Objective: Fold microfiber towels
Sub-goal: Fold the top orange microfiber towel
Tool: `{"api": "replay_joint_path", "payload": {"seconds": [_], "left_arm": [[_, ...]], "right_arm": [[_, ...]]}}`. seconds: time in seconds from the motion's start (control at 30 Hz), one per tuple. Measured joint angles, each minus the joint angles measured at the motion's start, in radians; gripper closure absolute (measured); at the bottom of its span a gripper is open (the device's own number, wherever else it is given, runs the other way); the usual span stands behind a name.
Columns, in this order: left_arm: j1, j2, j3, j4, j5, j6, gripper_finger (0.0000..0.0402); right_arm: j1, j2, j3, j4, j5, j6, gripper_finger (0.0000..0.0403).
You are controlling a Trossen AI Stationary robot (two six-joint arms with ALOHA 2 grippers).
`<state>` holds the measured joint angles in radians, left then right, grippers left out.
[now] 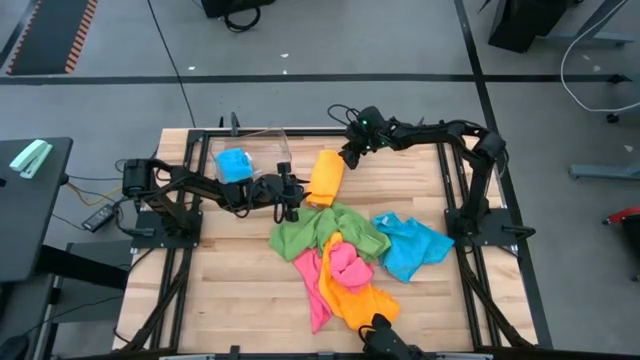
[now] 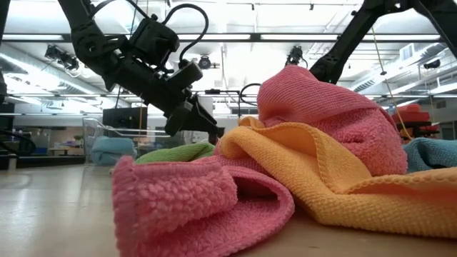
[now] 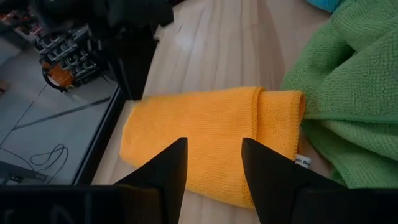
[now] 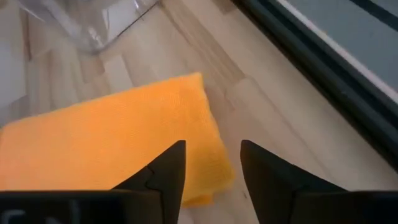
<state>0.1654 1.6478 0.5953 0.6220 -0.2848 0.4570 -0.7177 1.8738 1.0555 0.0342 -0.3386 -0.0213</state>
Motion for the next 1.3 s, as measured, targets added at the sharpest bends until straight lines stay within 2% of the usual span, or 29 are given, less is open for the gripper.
{"api": "replay_joint_path", "payload": {"seconds": [0.13, 0.37, 0.63, 0.8, 1.3], "left_arm": [[0.0, 0.0, 0.0, -0.01, 0.0, -0.005, 0.024], [0.0, 0.0, 0.0, -0.023, 0.0, -0.02, 0.024], [0.0, 0.0, 0.0, -0.027, 0.0, -0.02, 0.0243], [0.0, 0.0, 0.0, -0.028, 0.0, -0.02, 0.0245], [0.0, 0.0, 0.0, -0.036, 0.0, -0.03, 0.0257]], "right_arm": [[0.006, 0.045, 0.0, 0.01, -0.016, 0.017, 0.0248], [0.022, 0.049, 0.0, -0.023, -0.003, -0.003, 0.0259], [0.019, 0.049, 0.0, -0.037, 0.008, -0.007, 0.0352], [0.013, 0.049, 0.02, -0.048, 0.009, 0.046, 0.0385], [0.06, -0.001, 0.056, -0.222, 0.041, 0.169, 0.039]]}}
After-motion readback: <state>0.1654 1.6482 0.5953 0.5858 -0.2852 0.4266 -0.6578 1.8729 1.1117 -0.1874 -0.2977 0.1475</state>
